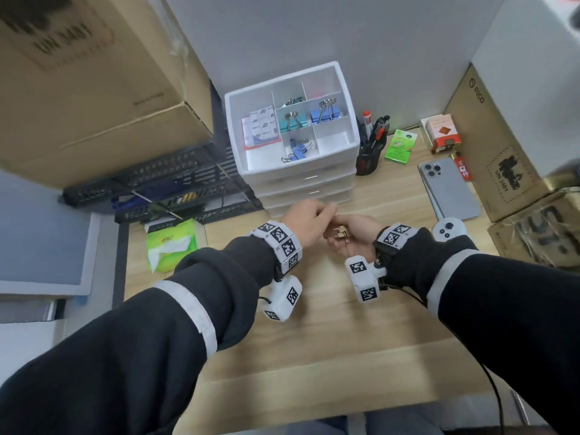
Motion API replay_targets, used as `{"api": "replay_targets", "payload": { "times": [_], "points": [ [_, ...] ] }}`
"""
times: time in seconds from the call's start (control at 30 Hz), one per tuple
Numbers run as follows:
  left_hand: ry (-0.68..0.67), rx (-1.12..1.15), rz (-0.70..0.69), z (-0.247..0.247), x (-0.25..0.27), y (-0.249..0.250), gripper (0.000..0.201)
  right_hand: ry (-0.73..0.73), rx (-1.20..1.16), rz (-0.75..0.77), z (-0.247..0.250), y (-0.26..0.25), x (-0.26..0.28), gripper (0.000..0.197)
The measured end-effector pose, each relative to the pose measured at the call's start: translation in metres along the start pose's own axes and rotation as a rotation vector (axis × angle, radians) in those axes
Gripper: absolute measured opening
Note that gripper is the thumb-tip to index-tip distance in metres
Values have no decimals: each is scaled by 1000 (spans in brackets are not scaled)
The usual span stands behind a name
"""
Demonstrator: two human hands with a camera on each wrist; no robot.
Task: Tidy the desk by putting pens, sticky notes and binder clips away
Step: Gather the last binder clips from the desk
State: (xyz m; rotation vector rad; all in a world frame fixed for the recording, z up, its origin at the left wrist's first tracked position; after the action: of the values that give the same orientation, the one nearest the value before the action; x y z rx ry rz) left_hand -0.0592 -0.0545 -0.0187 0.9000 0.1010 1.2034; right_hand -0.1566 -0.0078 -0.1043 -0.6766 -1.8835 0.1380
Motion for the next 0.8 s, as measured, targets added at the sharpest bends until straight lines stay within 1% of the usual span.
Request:
{"api": "replay_targets", "payload": {
  "times": [0.07, 0.17, 0.23, 0.3, 0.4, 0.43, 0.5, 0.57, 0.6, 0.7, 0.73, 0.8],
  "points": [
    [59, -8, 16, 20, 3, 6, 54, -20, 29, -3, -8, -10, 6, 29],
    [60, -92, 61, 49, 6, 12, 57, -19, 148, 20, -25, -38, 23, 32],
    [51, -169, 84, 69, 9, 17, 51, -27, 251, 81, -40, -65, 39, 31],
    [54, -226, 106, 88, 11, 22, 46, -3, 292, 161, -54, -97, 55, 30],
    [54, -298, 133, 113, 15, 28, 44, 97, 262, 224, -67, -140, 71, 31],
    [52, -322, 134, 120, 16, 30, 43, 153, 258, 239, -70, -150, 76, 29],
    [40, -367, 141, 130, 18, 32, 37, 258, 255, 291, -71, -168, 82, 17],
    [25, -400, 153, 137, 20, 32, 32, 330, 229, 345, -72, -178, 87, 5],
    [17, -415, 164, 140, 21, 31, 31, 362, 204, 357, -72, -180, 87, 2],
    [2, -445, 188, 144, 23, 27, 28, 393, 173, 404, -71, -180, 88, 5],
    [2, -451, 194, 144, 23, 26, 28, 396, 185, 415, -71, -180, 89, 2],
    [3, -458, 196, 144, 24, 24, 28, 409, 239, 413, -66, -179, 85, 5]
  ]
}}
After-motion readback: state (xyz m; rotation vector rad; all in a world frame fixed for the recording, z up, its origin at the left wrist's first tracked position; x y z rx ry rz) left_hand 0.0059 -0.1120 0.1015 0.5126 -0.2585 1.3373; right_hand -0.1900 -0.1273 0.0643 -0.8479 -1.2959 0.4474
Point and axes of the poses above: each hand's wrist, its own x-axis away from the middle knuckle, its own z-axis out of the back of the hand, y = z × x, the point moved 6 cm from there along -x, towards the middle knuckle, and after that the axes turned 2 degrees about x, right-handed, at the moved point
